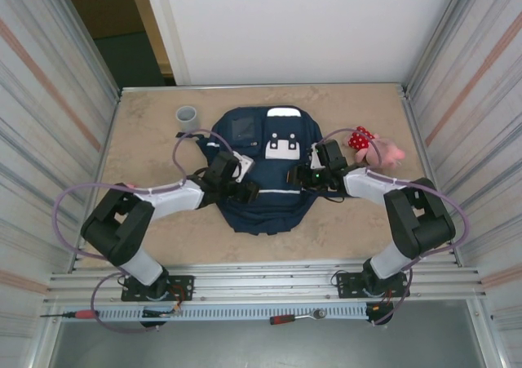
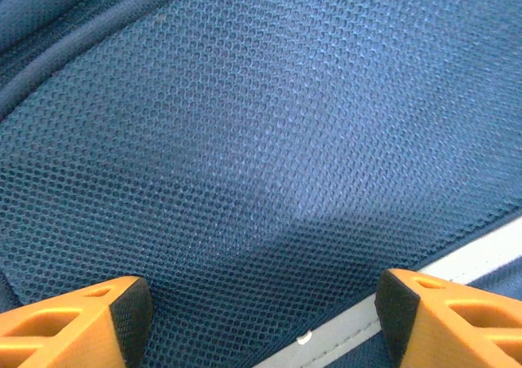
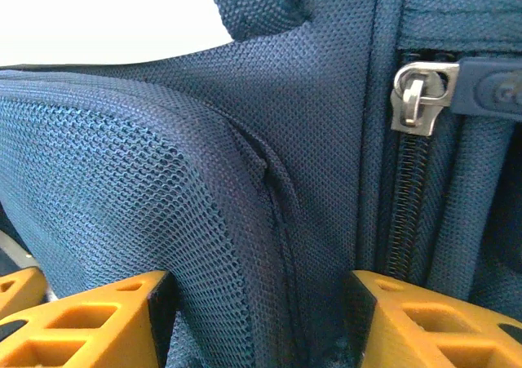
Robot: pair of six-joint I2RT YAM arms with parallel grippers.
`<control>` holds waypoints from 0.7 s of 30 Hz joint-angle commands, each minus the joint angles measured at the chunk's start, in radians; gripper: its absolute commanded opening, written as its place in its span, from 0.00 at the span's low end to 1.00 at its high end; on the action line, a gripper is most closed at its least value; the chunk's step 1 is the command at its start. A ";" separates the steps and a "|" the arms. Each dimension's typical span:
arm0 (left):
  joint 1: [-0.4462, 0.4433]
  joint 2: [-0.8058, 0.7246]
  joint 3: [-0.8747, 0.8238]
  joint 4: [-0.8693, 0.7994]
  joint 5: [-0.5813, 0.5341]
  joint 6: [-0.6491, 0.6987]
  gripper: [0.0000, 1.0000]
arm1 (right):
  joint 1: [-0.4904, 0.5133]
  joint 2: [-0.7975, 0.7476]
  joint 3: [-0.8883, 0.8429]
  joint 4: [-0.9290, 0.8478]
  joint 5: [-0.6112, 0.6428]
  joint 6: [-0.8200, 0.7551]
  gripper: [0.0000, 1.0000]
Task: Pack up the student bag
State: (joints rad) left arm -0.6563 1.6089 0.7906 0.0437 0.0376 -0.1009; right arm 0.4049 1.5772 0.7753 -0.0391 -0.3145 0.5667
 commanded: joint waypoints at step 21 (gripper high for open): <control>-0.123 -0.163 0.106 -0.090 -0.148 -0.162 0.86 | -0.202 -0.350 0.109 -0.386 0.014 -0.225 0.68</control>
State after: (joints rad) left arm -0.7765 1.5593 0.8722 0.0189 -0.0376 -0.2359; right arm 0.2058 1.3384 0.8047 -0.3088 -0.3294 0.4080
